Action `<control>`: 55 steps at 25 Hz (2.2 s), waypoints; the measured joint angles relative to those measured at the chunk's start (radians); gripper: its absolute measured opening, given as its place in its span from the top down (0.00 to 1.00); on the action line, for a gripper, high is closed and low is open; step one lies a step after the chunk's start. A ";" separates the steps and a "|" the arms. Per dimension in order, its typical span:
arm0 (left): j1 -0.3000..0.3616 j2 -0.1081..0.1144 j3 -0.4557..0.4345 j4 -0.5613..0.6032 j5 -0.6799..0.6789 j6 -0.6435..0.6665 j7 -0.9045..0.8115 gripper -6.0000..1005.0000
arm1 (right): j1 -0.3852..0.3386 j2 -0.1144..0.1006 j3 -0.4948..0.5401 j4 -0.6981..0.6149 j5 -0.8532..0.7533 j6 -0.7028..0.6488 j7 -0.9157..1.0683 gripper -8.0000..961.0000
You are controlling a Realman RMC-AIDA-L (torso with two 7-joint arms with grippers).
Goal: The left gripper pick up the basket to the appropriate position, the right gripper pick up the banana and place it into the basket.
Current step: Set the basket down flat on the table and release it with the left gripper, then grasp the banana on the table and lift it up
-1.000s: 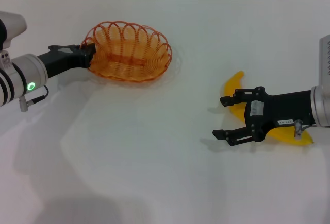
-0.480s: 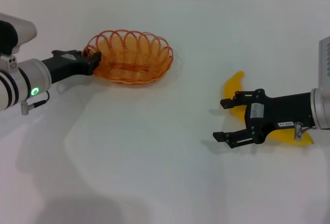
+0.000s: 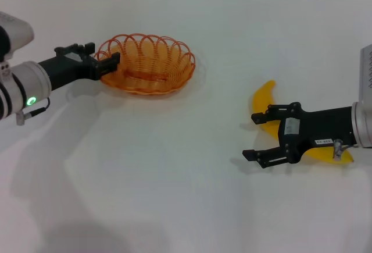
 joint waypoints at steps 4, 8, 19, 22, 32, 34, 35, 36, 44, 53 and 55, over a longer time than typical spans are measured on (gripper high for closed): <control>0.046 0.000 0.000 0.060 -0.001 0.048 -0.014 0.36 | -0.002 0.000 0.001 0.000 0.000 0.001 0.000 0.10; 0.118 0.001 0.055 0.128 0.003 0.086 -0.008 0.31 | -0.003 0.000 0.005 -0.001 0.006 0.002 0.000 0.10; 0.327 0.005 0.168 0.332 0.000 0.207 -0.008 0.31 | -0.002 0.001 0.005 -0.021 0.024 -0.008 0.003 0.10; 0.344 0.011 0.162 0.334 0.003 0.229 -0.018 0.31 | -0.008 0.002 0.003 -0.063 0.022 0.000 0.039 0.10; 0.374 0.023 0.157 0.336 0.047 0.291 -0.031 0.32 | -0.081 0.010 -0.080 -0.337 -0.108 0.030 0.269 0.10; 0.380 0.024 0.156 0.335 0.048 0.291 -0.031 0.32 | -0.084 0.010 -0.122 -0.391 -0.163 0.044 0.342 0.10; 0.382 0.024 0.157 0.333 0.049 0.292 -0.030 0.32 | -0.085 0.010 -0.150 -0.425 -0.210 0.049 0.394 0.10; 0.383 0.024 0.157 0.332 0.050 0.292 -0.030 0.32 | -0.085 0.010 -0.173 -0.454 -0.248 0.051 0.440 0.10; 0.382 0.022 0.156 0.330 0.074 0.292 -0.030 0.32 | -0.086 0.010 -0.295 -0.606 -0.489 0.051 0.683 0.11; 0.382 0.016 0.156 0.337 0.074 0.287 -0.027 0.32 | -0.075 0.010 -0.324 -0.594 -0.583 0.049 0.746 0.11; 0.381 0.016 0.156 0.337 0.074 0.286 -0.027 0.32 | -0.070 0.009 -0.328 -0.587 -0.583 0.052 0.746 0.11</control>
